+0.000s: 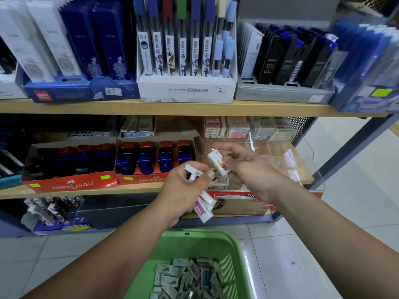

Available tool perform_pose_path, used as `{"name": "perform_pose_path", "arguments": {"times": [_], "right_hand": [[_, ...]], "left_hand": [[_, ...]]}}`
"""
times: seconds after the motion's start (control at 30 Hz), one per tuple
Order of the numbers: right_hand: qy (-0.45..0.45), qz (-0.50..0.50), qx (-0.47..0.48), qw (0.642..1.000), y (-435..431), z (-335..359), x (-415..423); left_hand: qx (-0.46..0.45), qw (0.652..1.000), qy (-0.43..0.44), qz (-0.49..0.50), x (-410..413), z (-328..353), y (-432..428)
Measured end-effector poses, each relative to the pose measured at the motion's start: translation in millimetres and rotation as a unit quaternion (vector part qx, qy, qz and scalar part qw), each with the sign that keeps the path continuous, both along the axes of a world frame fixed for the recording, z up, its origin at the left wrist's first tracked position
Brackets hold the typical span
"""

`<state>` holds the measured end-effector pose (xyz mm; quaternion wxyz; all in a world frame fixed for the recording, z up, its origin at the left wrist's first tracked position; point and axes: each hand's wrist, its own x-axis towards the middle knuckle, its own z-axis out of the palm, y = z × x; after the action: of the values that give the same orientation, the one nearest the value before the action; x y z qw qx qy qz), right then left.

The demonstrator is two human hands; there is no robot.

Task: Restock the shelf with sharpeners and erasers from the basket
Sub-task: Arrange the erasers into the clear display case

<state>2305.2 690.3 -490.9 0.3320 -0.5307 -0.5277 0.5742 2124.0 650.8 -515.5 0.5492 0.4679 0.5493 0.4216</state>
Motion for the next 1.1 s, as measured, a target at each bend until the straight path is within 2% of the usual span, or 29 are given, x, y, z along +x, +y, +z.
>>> {"name": "perform_pose_path", "arguments": {"times": [0.13, 0.23, 0.3, 0.37, 0.5, 0.57, 0.63, 0.67, 0.7, 0.77, 0.8, 0.87, 1.0, 1.1], "right_hand": [[0.028, 0.001, -0.003, 1.000, -5, -2, -5], [0.012, -0.014, 0.021, 1.000, -9, -1, -3], [-0.078, -0.030, 0.070, 0.994, -6, 0, 1], [-0.206, -0.014, 0.122, 0.971, 0, -3, 3], [-0.397, 0.100, 0.119, 0.904, 3, -10, -4], [-0.467, 0.141, 0.128, 0.864, 3, -10, -9], [-0.486, 0.132, 0.144, 0.852, 4, -9, -11], [-0.458, 0.109, 0.147, 0.870, 5, -9, -12], [-0.391, 0.071, 0.131, 0.908, 4, -10, -11], [-0.188, -0.003, 0.029, 0.982, 1, -5, -9], [-0.097, -0.025, -0.031, 0.994, 3, -3, -7], [0.043, -0.053, -0.095, 0.993, 5, 2, -2], [0.068, -0.052, -0.066, 0.994, 0, 2, 6], [0.119, -0.066, -0.075, 0.988, -5, 6, 8]], "left_hand": [[0.004, 1.000, -0.026, -0.006, 1, 4, 3], [0.000, 0.999, -0.032, -0.002, 0, 6, 4], [-0.003, 1.000, -0.017, 0.015, -3, 4, 6], [-0.001, 0.999, -0.003, 0.041, -7, 1, 8], [0.002, 0.998, 0.002, 0.067, -11, -1, 10], [0.007, 0.998, 0.004, 0.065, -11, 0, 10], [0.015, 0.998, 0.013, 0.062, -11, 0, 10], [0.018, 0.998, 0.019, 0.060, -12, -2, 9], [0.020, 0.998, 0.024, 0.059, -12, -3, 9], [0.029, 0.998, 0.032, 0.053, -13, -6, 9], [0.032, 0.998, 0.036, 0.051, -13, -7, 9], [0.036, 0.997, 0.038, 0.047, -13, -8, 9], [0.044, 0.998, 0.041, 0.036, -9, -8, 8], [0.046, 0.998, 0.032, 0.039, -7, -7, 8]]}}
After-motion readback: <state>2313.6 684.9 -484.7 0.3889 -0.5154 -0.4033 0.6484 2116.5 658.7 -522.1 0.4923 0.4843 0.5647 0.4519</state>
